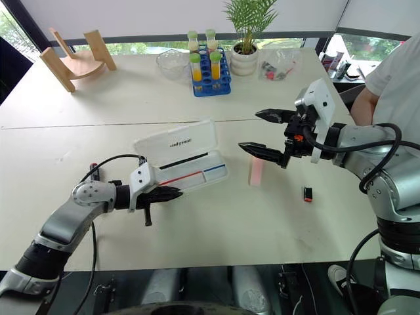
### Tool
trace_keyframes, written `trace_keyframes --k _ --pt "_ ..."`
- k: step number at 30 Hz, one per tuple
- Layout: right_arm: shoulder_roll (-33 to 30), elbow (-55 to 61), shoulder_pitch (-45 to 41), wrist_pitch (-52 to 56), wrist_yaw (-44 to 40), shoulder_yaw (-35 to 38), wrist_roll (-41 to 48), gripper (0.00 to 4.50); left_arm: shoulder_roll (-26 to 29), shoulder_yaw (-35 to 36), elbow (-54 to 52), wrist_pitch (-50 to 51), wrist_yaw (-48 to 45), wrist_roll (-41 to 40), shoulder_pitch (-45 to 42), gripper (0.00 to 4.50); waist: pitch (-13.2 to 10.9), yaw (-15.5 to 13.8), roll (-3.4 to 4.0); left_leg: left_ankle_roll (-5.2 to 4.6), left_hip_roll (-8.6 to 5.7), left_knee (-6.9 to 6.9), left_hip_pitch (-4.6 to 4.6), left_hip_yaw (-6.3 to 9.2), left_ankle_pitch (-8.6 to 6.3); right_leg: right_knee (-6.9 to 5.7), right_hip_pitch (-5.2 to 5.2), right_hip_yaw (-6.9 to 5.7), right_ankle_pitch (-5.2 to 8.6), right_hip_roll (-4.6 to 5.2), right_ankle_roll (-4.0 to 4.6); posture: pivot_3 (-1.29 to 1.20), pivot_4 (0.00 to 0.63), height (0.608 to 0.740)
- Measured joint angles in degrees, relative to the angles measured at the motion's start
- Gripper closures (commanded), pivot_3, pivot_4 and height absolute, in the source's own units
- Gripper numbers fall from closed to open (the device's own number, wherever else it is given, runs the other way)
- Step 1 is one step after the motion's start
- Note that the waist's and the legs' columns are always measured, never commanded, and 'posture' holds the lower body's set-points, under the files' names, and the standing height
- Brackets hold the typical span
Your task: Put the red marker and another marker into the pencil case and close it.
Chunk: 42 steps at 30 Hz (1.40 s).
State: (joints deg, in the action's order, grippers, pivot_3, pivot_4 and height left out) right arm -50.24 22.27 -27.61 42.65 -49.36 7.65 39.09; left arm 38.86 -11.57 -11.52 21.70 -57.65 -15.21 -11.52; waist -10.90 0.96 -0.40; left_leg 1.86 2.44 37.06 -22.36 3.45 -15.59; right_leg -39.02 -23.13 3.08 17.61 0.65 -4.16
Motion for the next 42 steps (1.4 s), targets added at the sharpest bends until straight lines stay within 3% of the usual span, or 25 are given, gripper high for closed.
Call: trace_keyframes --k 25,29,30,35,42 --pt "-0.2 -0.3 -0.9 -0.7 -1.8 -0.2 -1.3 0.00 3.2 -1.0 17.9 -22.7 -16.7 1.0 -6.2 4.48 0.0 0.3 0.01 -0.01 0.04 -0.02 0.03 -0.01 -0.01 -0.01 -0.02 0.00 0.00 -0.07 0.02 0.00 0.150 0.740" --pt "-0.2 -0.4 -1.0 -0.7 -2.0 -0.3 -1.8 0.00 3.4 -0.7 19.3 -23.6 -17.2 1.4 -6.2 3.21 0.0 0.2 0.01 -0.01 0.04 -0.02 0.03 -0.01 -0.01 -0.01 -0.02 0.00 0.00 -0.07 0.02 0.00 0.150 0.740" --pt "-0.2 -0.4 -1.0 -0.7 -2.0 -0.3 -1.9 0.00 3.6 -0.7 19.3 -23.6 -17.3 1.4 -6.2 2.55 0.0 0.1 0.02 -0.01 0.03 -0.02 0.02 -0.01 -0.01 -0.01 -0.02 0.00 0.00 -0.05 0.02 0.00 0.150 0.740" --pt "-0.2 -0.4 -1.0 -0.7 -2.2 -0.4 -1.9 0.00 3.9 -0.3 17.9 -23.4 -17.7 1.0 -5.5 0.12 0.0 0.0 0.02 -0.01 0.03 0.01 0.00 -0.01 -0.01 -0.01 -0.02 0.00 0.00 -0.03 0.01 0.00 0.150 0.740" --pt "0.0 -1.0 -2.0 -0.8 -2.4 -0.7 -2.0 0.00 5.2 5.2 9.9 -22.4 -17.1 -3.1 -4.4 0.02 0.0 0.0 0.00 -0.01 0.04 0.00 -0.05 0.00 -0.01 -0.01 -0.06 -0.01 0.00 -0.02 0.01 0.00 0.150 0.740"
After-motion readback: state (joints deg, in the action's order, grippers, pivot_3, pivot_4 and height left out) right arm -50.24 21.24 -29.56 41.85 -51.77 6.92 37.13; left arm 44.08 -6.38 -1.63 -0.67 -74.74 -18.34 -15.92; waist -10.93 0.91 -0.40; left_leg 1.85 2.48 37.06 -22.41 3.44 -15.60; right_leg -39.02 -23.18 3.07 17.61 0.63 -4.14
